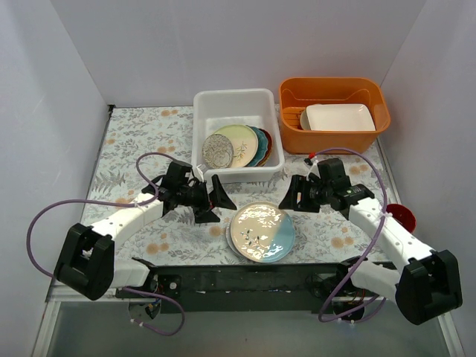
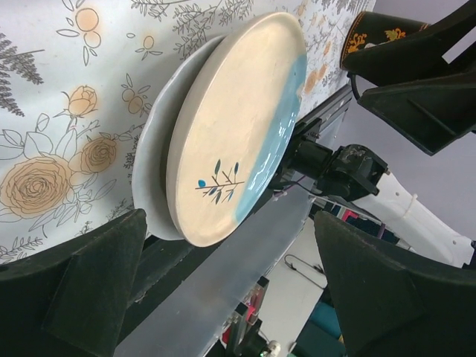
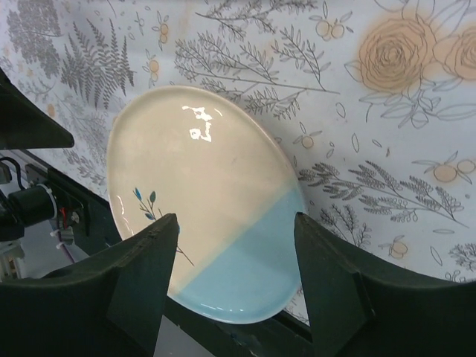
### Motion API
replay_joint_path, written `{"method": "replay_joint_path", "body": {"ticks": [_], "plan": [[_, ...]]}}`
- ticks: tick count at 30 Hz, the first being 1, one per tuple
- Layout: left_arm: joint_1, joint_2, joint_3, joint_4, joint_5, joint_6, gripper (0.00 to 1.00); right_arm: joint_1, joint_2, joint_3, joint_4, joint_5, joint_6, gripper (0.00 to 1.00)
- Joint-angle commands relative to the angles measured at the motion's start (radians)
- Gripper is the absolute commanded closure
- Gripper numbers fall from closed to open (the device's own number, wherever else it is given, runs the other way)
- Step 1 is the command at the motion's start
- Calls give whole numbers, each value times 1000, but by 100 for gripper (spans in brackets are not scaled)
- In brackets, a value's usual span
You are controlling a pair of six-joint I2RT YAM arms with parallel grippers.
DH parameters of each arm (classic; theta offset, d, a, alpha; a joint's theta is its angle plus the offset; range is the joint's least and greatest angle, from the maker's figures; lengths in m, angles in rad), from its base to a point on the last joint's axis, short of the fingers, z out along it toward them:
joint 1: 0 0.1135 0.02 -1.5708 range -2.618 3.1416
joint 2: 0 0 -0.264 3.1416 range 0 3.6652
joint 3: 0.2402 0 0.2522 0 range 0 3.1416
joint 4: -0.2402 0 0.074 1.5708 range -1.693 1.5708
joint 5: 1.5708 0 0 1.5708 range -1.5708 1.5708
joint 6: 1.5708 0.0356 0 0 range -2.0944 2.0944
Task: Place the plates into the plastic bin on the countertop
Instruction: Pick up the plate from the corner of the board.
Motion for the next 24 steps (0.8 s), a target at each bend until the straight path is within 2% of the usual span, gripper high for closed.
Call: {"method": "replay_joint_path", "body": {"ticks": [1,6,13,19,24], "plan": [[-24,8,16,16,8,11,5,-2,-73,-39,-44,34,-9,30],[-39,34,8,47,8,-5,5,-2,-145,-79,-81,114,0,30],[-56,61,25,48,4,-8,6,-2,-143,-168,-65,48,23,32],[-71,76,31,56,7,-9,7,-2,-139,-226,-40,8,35,40],[-79,93,43,57,7,-5,7,-2,-163,-243,-29,9,52,52]]}}
